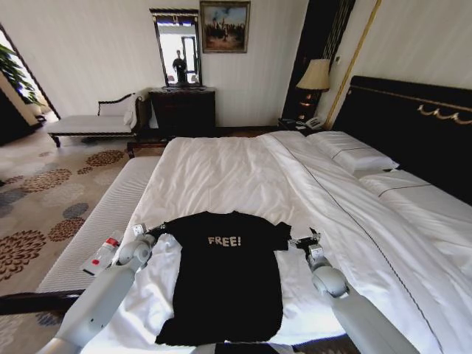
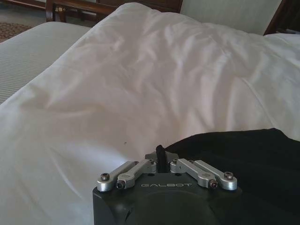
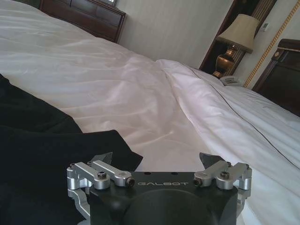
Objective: Fold the clothes on the bed.
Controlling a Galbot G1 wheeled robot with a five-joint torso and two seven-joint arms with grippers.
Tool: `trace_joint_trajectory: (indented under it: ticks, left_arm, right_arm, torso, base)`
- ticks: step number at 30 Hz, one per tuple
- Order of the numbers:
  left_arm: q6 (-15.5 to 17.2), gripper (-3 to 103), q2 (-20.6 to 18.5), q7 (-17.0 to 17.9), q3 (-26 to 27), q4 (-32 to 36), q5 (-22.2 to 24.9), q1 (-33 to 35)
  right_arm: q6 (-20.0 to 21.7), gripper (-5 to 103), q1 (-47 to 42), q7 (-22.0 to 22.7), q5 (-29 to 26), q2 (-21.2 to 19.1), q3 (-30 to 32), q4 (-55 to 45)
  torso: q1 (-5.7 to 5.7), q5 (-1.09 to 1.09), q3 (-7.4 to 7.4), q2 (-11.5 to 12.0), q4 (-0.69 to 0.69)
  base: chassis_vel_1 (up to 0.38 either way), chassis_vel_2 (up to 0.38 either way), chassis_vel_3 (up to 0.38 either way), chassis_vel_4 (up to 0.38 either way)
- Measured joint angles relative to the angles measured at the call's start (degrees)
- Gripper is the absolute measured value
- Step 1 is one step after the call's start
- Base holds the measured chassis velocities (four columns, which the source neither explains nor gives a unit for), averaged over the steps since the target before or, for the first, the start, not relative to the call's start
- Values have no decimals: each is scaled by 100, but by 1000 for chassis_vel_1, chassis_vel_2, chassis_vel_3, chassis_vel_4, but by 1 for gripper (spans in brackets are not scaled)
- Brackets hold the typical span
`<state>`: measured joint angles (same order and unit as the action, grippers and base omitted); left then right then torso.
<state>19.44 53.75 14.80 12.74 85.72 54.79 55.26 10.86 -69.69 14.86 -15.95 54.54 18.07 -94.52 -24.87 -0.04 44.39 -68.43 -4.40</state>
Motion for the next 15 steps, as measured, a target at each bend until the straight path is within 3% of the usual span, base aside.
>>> trace_joint_trajectory:
  ticks: [4,5,6,8,11,12,15]
  left_arm:
    - [-54,24,45,21,45,253,-351,197]
    - [-66,24,45,21,61,278,-377,219]
    - [-158,35,15,-52,152,444,-482,360]
    - [-210,35,-16,-132,183,544,-534,430]
    - [-286,52,-73,-239,314,896,-596,722]
    - [-286,52,-73,-239,314,896,-596,722]
    - [-308,62,78,-199,782,1508,-641,1433]
  right_arm:
    - [-3,100,101,-4,-289,-5,21,-3]
    - [-3,100,105,-8,-358,-6,37,-9]
    - [-10,100,98,-59,-607,-9,156,-35]
    - [-33,100,58,-91,-736,-15,270,-50]
    - [-54,100,8,-162,-1151,-43,480,-18]
    - [-54,100,8,-162,-1151,-43,480,-18]
    - [63,100,336,-339,-1926,-61,533,309]
  torso:
    - [-1,1,0,0,-2]
    - [-1,0,0,0,-2]
    - [0,1,0,0,0]
    - [0,0,0,0,2]
    - [0,-1,0,-1,-4]
    - [0,-1,0,-1,-4]
    - [0,3,0,0,-1]
  base:
    - [0,0,0,0]
    - [0,0,0,0]
    - [0,0,0,0]
    - [0,0,0,0]
    - [0,0,0,0]
    - [0,0,0,0]
    - [0,0,0,0]
